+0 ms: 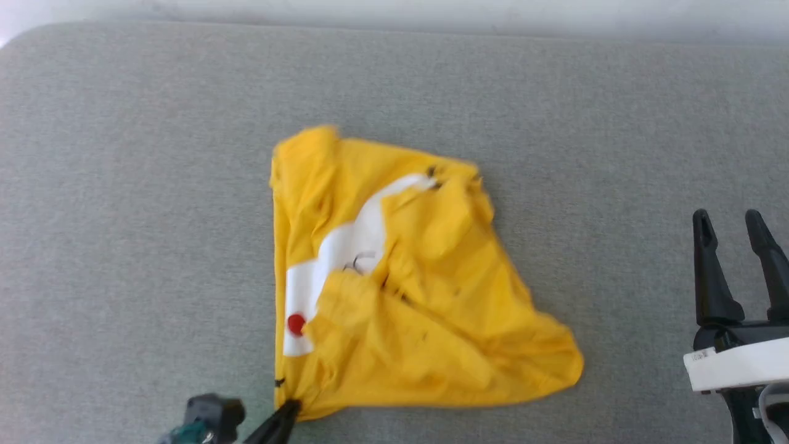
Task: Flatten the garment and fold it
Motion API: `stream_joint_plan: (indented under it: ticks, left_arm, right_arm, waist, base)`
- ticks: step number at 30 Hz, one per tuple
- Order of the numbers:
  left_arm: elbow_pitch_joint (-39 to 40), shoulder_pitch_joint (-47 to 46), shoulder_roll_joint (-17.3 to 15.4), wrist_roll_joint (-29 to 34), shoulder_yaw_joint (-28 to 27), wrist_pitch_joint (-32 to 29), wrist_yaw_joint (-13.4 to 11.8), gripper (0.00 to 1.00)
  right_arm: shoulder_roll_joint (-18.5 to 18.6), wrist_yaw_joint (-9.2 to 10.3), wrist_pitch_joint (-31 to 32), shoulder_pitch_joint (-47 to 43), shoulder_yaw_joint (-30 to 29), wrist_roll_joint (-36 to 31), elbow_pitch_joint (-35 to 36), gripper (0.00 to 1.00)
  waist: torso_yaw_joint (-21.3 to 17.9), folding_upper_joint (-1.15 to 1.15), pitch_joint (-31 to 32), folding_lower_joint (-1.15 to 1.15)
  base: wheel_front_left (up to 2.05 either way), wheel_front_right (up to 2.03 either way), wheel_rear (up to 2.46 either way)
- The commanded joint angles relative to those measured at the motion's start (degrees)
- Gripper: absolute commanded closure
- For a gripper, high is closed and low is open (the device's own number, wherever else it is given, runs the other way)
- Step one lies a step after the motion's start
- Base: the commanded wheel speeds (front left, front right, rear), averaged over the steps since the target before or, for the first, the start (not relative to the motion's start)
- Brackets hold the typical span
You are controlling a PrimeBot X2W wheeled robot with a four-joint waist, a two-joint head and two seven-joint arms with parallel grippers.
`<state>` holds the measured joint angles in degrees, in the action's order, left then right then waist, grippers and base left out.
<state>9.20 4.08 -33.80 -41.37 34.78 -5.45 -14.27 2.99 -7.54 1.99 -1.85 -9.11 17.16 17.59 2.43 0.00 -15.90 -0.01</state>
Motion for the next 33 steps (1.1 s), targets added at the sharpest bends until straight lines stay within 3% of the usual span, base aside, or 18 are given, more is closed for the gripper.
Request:
stream_joint_plan:
  ticks: [1,9,12,16,19,22,28,33]
  left_arm:
    - [-1.13,0.91,-0.47,0.61,-0.53,1.36,-1.11,0.0]
    - [3.48,-4.13,6.39,0.83,-7.15,16.43,-1.12,0.0]
    - [6.28,-7.33,8.39,5.69,-11.15,19.69,-4.36,0.0]
    - [9.97,-9.64,11.0,17.96,-15.4,20.4,-9.71,0.0]
    - [10.42,-8.18,12.41,26.17,-15.85,20.43,-11.61,0.0]
    - [9.67,-5.45,15.49,28.19,-15.94,20.44,-12.59,0.0]
    - [8.33,-2.16,19.47,28.89,-16.89,20.44,-10.48,0.0]
    - [7.3,-2.18,21.1,29.34,-18.16,20.45,-7.49,0.0]
  right_arm:
    - [-0.12,0.05,0.17,-0.72,-0.13,0.18,-0.15,0.0]
    - [-0.12,0.05,1.27,-1.1,0.71,0.05,-0.49,0.0]
    - [-0.12,0.05,1.3,-1.36,1.16,0.22,-0.63,0.0]
    - [-0.12,0.05,0.89,-2.04,1.37,0.76,-1.3,0.0]
    - [-0.12,0.05,0.56,-2.7,1.61,1.01,-1.86,0.0]
    - [-0.12,0.05,0.47,-3.52,1.91,1.11,-2.46,0.0]
    - [-0.12,0.05,2.47,-4.05,4.8,-0.38,-2.37,0.0]
    - [1.32,0.05,9.73,-0.41,11.39,-0.89,-3.27,0.0]
  waist:
    - [0.88,0.0,0.82,0.01]
    - [2.02,0.0,3.32,0.01]
    - [1.59,0.0,3.74,0.01]
    - [0.63,0.0,3.99,0.01]
    - [0.05,0.0,4.25,0.01]
    - [0.05,0.0,4.7,0.01]
    - [1.7,0.0,5.03,0.01]
    - [2.95,0.0,4.38,0.01]
  base:
    - [0.0,0.0,0.0]
    - [0.0,0.0,0.0]
    - [0.0,0.0,0.0]
    - [0.0,0.0,0.0]
    - [0.0,0.0,0.0]
    - [0.0,0.0,0.0]
    - [0.0,0.0,0.0]
    - [0.0,0.0,0.0]
